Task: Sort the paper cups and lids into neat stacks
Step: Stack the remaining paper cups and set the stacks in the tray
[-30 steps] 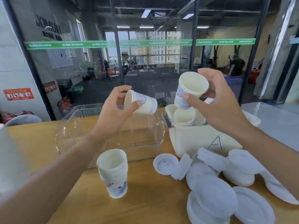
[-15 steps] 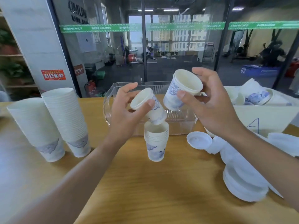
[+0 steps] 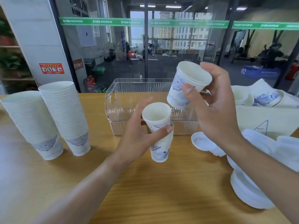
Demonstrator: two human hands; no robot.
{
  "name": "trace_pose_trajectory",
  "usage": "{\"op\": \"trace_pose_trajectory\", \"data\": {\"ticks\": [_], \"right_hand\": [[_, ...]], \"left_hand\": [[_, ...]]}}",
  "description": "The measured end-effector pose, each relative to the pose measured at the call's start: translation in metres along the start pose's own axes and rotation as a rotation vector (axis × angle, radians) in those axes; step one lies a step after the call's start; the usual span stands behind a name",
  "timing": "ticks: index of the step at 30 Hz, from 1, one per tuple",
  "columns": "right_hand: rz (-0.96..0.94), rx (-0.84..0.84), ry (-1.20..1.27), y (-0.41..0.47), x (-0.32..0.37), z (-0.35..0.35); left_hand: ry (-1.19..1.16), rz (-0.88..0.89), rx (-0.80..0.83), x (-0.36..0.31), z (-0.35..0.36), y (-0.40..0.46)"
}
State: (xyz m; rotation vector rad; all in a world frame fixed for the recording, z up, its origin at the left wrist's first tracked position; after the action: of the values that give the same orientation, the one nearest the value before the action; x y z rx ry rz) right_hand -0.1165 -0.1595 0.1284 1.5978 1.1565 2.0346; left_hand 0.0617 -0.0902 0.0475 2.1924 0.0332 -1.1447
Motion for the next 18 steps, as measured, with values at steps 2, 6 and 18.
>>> {"op": "trace_pose_trajectory", "data": {"ticks": [2,6,18], "right_hand": [[-0.019,-0.042,0.041,-0.002,0.0,0.001],[0.032,-0.035,0.072,-0.012,-0.016,0.014],[0.209,0.108,-0.017,-0.063,-0.079,0.031]], "left_hand": [[-0.016,-0.034,0.058,0.002,0.007,-0.004],[-0.012,-0.023,0.158,0.001,0.019,-0.008],[0.091,-0.088,0.187,0.031,0.027,-0.015]]}}
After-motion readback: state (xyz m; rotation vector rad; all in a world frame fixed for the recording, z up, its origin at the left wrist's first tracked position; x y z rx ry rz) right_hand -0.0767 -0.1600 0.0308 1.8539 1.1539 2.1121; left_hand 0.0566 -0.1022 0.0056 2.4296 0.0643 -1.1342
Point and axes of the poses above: each hand's wrist, its own y-axis towards the middle knuckle, its own z-axis out of the palm, x = y × z, the point moved 8 cm from there along y, towards the middle knuckle, and after that the axes turned 12 degrees about y, right-handed, at the moved point
